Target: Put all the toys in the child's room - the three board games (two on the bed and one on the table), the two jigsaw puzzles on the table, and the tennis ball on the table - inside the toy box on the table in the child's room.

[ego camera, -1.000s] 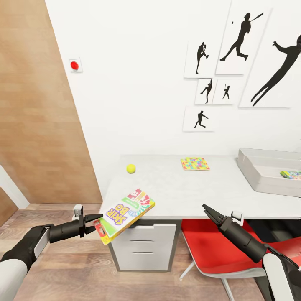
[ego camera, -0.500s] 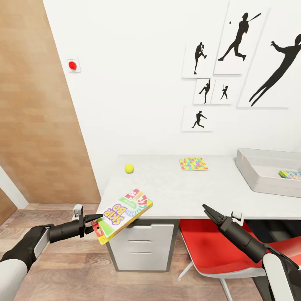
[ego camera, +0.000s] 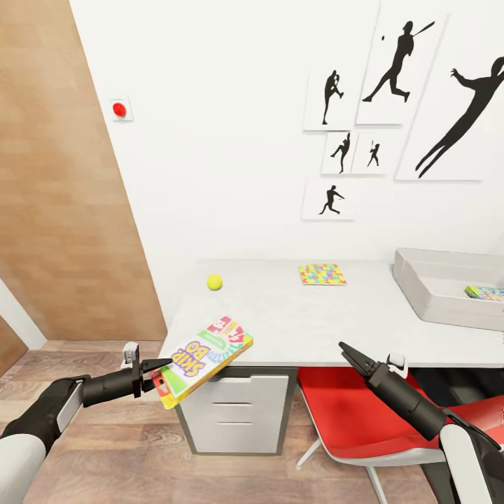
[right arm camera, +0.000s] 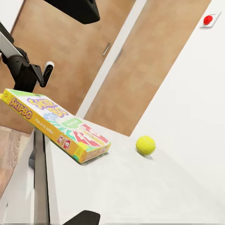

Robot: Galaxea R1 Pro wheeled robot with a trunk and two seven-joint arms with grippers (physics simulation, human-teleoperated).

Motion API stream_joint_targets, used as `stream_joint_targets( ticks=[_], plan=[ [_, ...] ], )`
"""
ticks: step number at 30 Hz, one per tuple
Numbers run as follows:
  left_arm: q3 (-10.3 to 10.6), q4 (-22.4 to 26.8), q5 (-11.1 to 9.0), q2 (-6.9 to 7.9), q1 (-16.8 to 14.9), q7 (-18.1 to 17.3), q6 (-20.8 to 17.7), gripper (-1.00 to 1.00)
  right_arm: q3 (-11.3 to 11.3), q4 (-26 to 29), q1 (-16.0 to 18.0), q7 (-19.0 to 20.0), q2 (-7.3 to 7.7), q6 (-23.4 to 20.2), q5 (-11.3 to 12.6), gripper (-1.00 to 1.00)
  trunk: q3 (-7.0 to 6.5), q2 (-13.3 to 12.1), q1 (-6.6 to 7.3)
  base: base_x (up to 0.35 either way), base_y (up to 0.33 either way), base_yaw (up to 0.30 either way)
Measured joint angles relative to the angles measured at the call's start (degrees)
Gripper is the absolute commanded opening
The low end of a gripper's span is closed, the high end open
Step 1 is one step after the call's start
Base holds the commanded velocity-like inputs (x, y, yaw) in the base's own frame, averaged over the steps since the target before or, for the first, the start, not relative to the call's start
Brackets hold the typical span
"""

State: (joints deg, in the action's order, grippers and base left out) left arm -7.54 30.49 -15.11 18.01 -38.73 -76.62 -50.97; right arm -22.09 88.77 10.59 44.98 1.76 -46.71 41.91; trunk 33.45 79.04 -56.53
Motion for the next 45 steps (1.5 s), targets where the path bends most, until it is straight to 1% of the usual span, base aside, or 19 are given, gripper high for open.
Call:
stream_joint_targets(
  ticks=[26, 27, 39, 42, 43, 45],
  plan=[
    [-0.01, 0.0, 0.01, 0.06, 0.0, -0.01, 0.0, 1.0, 0.03, -0.04, 0.0, -0.17, -0.08, 0.0, -0.42, 1.0, 0.0, 0.0, 0.0, 0.0, -0.003, 0.0],
    [-0.01, 0.0, 0.01, 0.06, 0.0, -0.01, 0.0, -1.0, 0.03, -0.05, 0.0, -0.17, -0.08, 0.0, -0.43, 1.0, 0.0, 0.0, 0.0, 0.0, 0.0, 0.0],
    [-0.1, 0.04, -0.54, 0.24, -0.01, -0.42, -0.55, -1.0, 0.03, -0.02, 0.0, -0.17, -0.09, 0.02, -0.44, 1.0, 0.0, 0.0, 0.0, 0.0, 0.0, 0.0],
    [-0.11, 0.03, -0.35, 0.38, 0.0, -2.7, -0.37, -1.0, 0.03, -0.05, 0.0, -0.15, -0.09, 0.05, -0.44, 1.0, 0.0, 0.0, 0.0, 0.0, 0.0, 0.0],
    [-0.12, 0.05, -0.44, 0.4, -0.01, -3.93, -0.4, -1.0, 0.03, -0.04, 0.0, -0.11, -0.07, 0.04, -0.42, 1.0, -0.18, -0.38, 0.21, 0.0, 0.0, 0.0],
    [0.03, 0.01, 0.05, 0.43, 0.01, -4.7, 0.0, -1.0, 0.01, -0.02, 0.0, -0.13, -0.06, 0.06, -0.42, 1.0, -0.53, -1.19, 0.65, 0.0, 0.0, 0.0]
  ],
)
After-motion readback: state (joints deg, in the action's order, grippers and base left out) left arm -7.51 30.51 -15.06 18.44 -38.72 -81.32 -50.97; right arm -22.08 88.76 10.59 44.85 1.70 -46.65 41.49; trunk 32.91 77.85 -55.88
